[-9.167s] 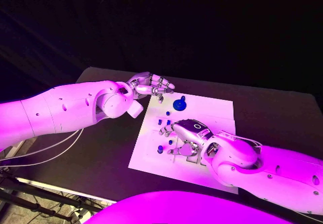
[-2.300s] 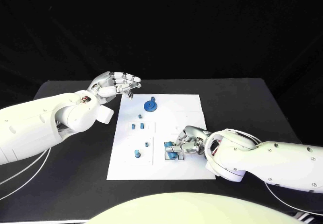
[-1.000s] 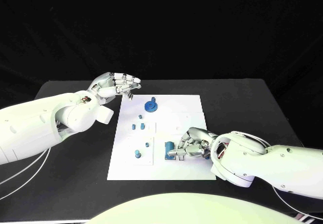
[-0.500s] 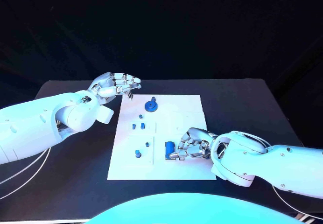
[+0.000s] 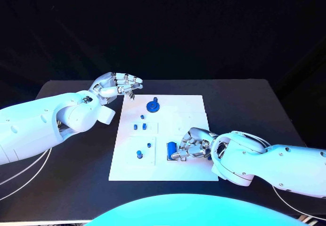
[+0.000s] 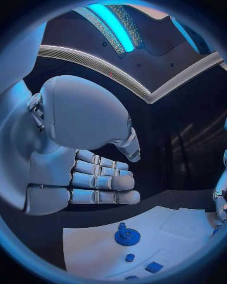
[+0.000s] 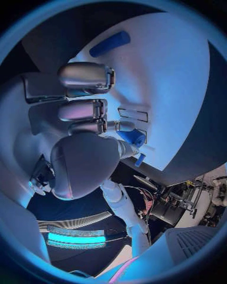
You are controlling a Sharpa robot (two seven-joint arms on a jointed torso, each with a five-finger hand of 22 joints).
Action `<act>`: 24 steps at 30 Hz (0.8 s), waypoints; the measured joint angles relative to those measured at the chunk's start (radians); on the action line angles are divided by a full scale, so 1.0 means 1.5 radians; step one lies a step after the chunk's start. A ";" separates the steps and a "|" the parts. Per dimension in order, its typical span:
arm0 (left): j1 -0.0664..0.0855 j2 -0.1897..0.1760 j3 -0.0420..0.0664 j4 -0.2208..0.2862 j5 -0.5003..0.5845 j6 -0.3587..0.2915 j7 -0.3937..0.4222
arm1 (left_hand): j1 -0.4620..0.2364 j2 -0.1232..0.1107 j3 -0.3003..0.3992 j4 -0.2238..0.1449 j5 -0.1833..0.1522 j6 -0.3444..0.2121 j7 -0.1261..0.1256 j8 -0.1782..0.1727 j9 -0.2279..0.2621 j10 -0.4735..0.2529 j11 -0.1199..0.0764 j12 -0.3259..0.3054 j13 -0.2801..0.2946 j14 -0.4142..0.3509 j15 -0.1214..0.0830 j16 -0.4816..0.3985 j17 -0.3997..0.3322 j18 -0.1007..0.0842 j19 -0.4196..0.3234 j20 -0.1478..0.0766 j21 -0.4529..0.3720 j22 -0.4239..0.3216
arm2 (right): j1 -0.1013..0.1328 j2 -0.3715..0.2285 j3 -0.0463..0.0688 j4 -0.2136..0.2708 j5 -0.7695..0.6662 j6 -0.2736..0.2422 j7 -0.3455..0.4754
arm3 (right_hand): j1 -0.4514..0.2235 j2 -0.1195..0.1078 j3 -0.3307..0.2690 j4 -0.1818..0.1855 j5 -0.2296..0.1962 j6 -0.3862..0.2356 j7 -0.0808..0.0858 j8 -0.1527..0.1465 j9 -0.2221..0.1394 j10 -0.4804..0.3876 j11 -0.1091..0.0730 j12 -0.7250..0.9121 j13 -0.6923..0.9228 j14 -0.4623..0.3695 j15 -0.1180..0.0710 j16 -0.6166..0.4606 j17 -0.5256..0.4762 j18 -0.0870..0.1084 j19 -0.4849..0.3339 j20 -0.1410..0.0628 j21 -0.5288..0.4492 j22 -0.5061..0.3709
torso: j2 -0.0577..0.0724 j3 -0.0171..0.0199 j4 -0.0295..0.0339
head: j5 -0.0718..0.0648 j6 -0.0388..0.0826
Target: Assemble the parts on the task board
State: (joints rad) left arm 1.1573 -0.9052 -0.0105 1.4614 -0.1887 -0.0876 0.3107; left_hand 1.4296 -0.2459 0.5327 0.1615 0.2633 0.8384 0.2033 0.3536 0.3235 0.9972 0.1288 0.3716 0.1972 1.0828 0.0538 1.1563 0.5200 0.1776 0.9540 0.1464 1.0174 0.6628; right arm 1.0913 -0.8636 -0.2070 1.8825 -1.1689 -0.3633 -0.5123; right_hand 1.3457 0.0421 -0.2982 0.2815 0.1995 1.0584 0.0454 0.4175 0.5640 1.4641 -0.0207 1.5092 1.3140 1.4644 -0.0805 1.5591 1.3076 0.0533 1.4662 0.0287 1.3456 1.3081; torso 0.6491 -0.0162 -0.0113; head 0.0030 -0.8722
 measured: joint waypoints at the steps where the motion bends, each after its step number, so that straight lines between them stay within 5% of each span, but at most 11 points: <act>1: 0.000 0.000 0.000 0.000 0.000 0.000 0.000 | 0.000 0.000 0.000 0.000 0.000 0.000 0.000 0.000 0.000 0.000 0.000 0.000 0.000 0.000 0.000 0.000 0.000 0.000 0.000 0.000 0.000 0.000 | 0.000 0.000 0.000 0.000 0.000 -0.001 0.000 | 0.000 0.000 0.001 0.001 0.000 0.000 0.000 -0.001 0.000 0.000 0.000 0.000 0.000 0.000 0.000 0.000 0.000 0.000 0.000 0.000 0.000 0.000 | 0.000 0.0000 -0.0003 | 0.000 0.000; 8: 0.000 -0.003 -0.001 0.000 0.000 0.001 -0.001 | 0.000 0.000 0.000 0.000 0.000 0.000 0.000 0.003 0.000 0.000 0.000 0.002 0.000 0.000 0.000 0.000 -0.001 0.000 0.000 0.000 0.000 0.000 | 0.000 -0.004 0.000 0.001 0.000 -0.003 -0.001 | 0.006 0.003 0.001 0.001 0.000 0.000 0.000 -0.001 -0.001 0.000 0.000 0.000 0.000 0.000 0.000 0.000 0.000 0.000 0.000 0.000 0.000 0.000 | 0.000 0.0006 -0.0005 | 0.001 0.000; 18: 0.000 -0.006 -0.004 0.000 0.000 0.005 -0.003 | 0.000 0.000 0.000 0.000 0.000 0.000 0.000 0.003 0.000 0.000 0.000 0.002 0.000 0.000 0.000 0.000 -0.001 0.000 0.000 0.000 0.000 0.000 | 0.000 -0.003 0.000 0.002 -0.001 -0.002 0.006 | 0.036 -0.017 0.007 0.007 0.000 0.000 0.000 -0.006 -0.005 0.000 0.000 0.002 0.000 -0.001 0.001 0.000 0.000 0.000 0.000 0.000 -0.006 0.000 | 0.000 0.0003 -0.0007 | 0.000 0.000; 21: 0.000 -0.006 -0.004 0.000 0.000 0.006 -0.004 | 0.000 0.000 0.000 0.000 0.000 0.000 0.000 0.003 0.000 0.000 0.000 0.002 0.000 0.000 0.000 0.000 -0.001 0.000 0.000 0.000 0.000 0.000 | 0.000 -0.003 0.000 0.002 -0.001 -0.002 0.010 | 0.037 -0.017 0.037 0.007 0.000 0.000 0.000 -0.009 -0.008 0.000 0.000 0.000 0.000 -0.001 0.001 0.000 0.000 0.000 0.000 0.000 -0.009 0.000 | 0.000 0.0000 -0.0007 | 0.000 0.000; 24: 0.000 -0.006 -0.004 0.000 0.000 0.007 -0.004 | 0.000 0.000 0.000 0.000 0.000 0.000 0.000 0.003 0.000 0.000 0.000 0.002 0.000 0.000 0.000 0.000 -0.001 0.000 0.000 0.000 0.000 0.000 | 0.000 -0.004 0.000 0.002 -0.001 -0.002 0.013 | 0.017 -0.037 0.083 0.007 0.000 0.003 0.003 -0.010 -0.011 0.001 0.000 -0.011 -0.008 -0.001 0.001 0.000 0.000 0.000 0.000 0.000 -0.009 0.000 | 0.000 -0.0003 -0.0003 | 0.000 0.000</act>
State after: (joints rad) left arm 1.1573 -0.9145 -0.0164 1.4620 -0.1891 -0.0772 0.3048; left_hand 1.4296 -0.2459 0.5327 0.1615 0.2633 0.8384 0.2033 0.3583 0.3234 0.9972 0.1288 0.3749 0.1969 1.0828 0.0538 1.1563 0.5191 0.1776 0.9540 0.1464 1.0174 0.6630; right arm 1.0912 -0.8696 -0.2067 1.8853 -1.1703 -0.3657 -0.4928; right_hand 1.3714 -0.0136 -0.1742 0.2924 0.1995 1.0622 0.0492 0.4023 0.5471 1.4650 -0.0201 1.4934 1.3014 1.4628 -0.0786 1.5591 1.3074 0.0534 1.4662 0.0288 1.3324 1.3078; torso 0.6490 -0.0167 -0.0118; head 0.0031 -0.8728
